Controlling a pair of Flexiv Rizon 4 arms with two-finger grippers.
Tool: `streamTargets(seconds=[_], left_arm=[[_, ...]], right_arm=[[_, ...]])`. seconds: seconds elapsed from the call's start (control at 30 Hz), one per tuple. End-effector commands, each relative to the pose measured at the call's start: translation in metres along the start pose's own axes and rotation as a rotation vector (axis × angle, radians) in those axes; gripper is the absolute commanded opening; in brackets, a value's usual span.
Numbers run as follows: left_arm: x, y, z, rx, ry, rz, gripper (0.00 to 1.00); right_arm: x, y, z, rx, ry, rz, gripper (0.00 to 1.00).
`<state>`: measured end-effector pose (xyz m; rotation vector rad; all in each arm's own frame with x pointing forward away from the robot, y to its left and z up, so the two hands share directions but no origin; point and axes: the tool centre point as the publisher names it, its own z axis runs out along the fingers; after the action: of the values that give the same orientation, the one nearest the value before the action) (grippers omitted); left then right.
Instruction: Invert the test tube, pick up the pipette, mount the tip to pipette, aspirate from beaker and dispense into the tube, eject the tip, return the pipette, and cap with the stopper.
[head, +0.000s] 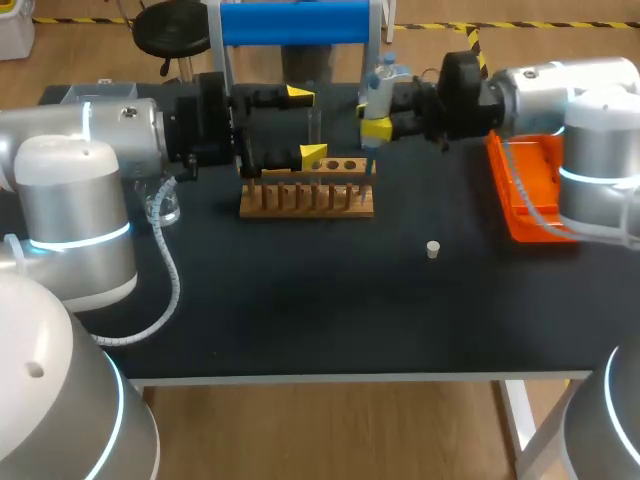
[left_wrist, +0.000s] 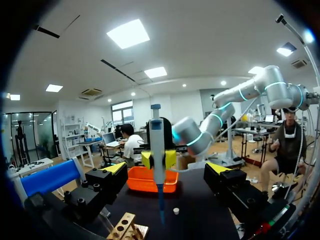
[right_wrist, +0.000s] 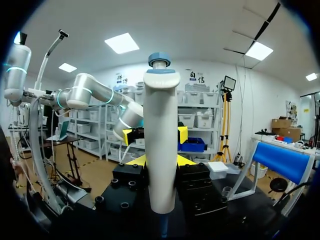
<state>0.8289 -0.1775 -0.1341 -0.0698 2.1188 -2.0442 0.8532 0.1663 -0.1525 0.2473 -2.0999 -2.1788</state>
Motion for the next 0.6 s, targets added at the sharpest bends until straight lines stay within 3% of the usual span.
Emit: streamTargets(seconds=[0.03, 0.2, 0.6], left_arm=[[0.000, 0.001, 0.000, 0.002, 0.000, 0.001, 1.00], [0.000, 0.001, 0.000, 0.002, 0.000, 0.001, 1.00], [0.000, 0.001, 0.000, 0.002, 0.000, 0.001, 1.00]], right_arm=[[0.000, 0.004, -0.030, 0.006, 0.020, -0.009, 0.00], [-0.001, 0.008, -0.055, 0.008, 0.038, -0.020, 0.00], [-0.001, 0.008, -0.055, 0.008, 0.038, -0.020, 0.00]])
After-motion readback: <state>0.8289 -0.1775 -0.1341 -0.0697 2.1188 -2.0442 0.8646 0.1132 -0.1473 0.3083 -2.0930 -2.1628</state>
